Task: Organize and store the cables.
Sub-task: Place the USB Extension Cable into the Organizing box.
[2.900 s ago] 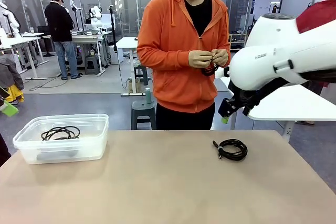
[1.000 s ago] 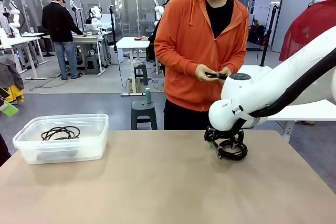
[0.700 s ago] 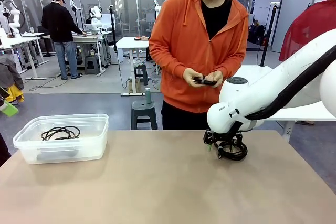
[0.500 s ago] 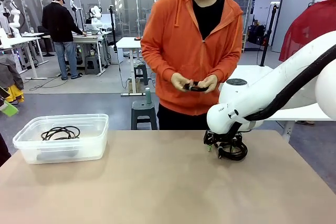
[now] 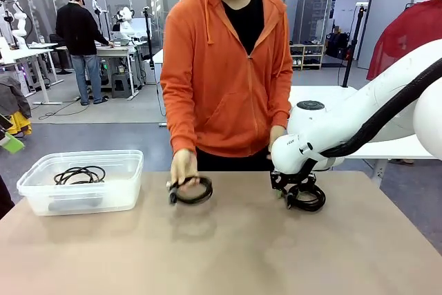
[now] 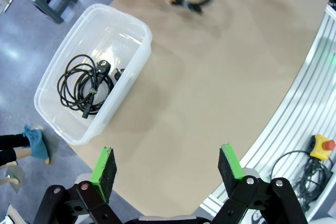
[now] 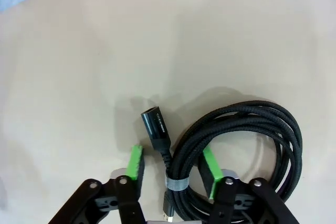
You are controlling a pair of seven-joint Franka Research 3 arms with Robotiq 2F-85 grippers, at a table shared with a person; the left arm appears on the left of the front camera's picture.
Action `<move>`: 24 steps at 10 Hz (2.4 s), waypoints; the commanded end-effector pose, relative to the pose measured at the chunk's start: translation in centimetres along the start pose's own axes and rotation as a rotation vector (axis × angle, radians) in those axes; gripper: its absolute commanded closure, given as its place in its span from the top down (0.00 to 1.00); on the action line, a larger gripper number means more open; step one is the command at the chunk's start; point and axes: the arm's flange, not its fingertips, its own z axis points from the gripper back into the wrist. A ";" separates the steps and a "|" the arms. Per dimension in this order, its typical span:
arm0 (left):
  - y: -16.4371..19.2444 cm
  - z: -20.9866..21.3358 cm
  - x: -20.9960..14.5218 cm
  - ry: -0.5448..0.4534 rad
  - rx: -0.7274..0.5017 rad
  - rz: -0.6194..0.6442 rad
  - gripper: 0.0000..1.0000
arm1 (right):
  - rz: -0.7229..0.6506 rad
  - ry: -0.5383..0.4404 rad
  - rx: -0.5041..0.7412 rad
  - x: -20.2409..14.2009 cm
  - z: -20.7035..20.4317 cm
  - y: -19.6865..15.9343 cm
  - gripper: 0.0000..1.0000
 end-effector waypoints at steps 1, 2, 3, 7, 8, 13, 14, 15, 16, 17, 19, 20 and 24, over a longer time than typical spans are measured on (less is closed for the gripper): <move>0.1 0.0 0.1 0.011 0.016 0.005 0.98 | -0.039 -0.015 -0.018 -0.4 -0.9 0.3 0.00; 0.1 0.0 0.1 0.011 0.016 0.005 0.98 | -0.038 -0.015 -0.019 -0.4 -0.9 0.4 0.05; 0.1 0.0 0.1 0.011 0.016 0.005 0.98 | -0.036 -0.014 -0.020 -0.4 -0.8 0.5 0.00; 0.1 0.0 0.1 0.011 0.016 0.005 0.98 | -0.008 -0.012 -0.001 -0.6 1.5 0.6 0.00; 0.1 0.0 0.1 0.011 0.016 0.005 0.98 | 0.030 -0.001 0.005 -0.9 3.3 0.6 0.00; 0.1 0.0 0.1 0.011 0.016 0.005 0.98 | 0.387 -0.007 0.087 -5.9 13.0 2.4 0.00; 0.1 0.0 0.1 0.011 0.016 0.005 0.98 | 0.505 0.016 0.105 -7.7 13.5 3.2 0.00; 0.1 0.0 0.1 0.011 0.016 0.005 0.98 | 0.659 0.041 0.109 -9.6 13.8 4.2 0.00; 0.1 0.0 0.1 0.011 0.016 0.005 0.98 | 0.786 0.049 0.115 -11.8 14.3 5.6 0.00; 0.1 0.0 0.1 0.011 0.016 0.005 0.98 | 0.896 0.053 0.126 -13.5 14.5 6.7 0.00; 0.1 0.0 0.1 0.011 0.016 0.005 0.98 | 1.097 0.058 0.141 -16.3 14.7 9.0 0.00; 0.1 0.0 0.1 0.011 0.016 0.005 0.98 | 1.191 0.112 0.202 -18.1 15.2 10.5 0.00; 0.1 0.0 0.1 0.011 0.016 0.005 0.98 | 1.437 0.159 0.264 -21.7 13.7 14.2 0.00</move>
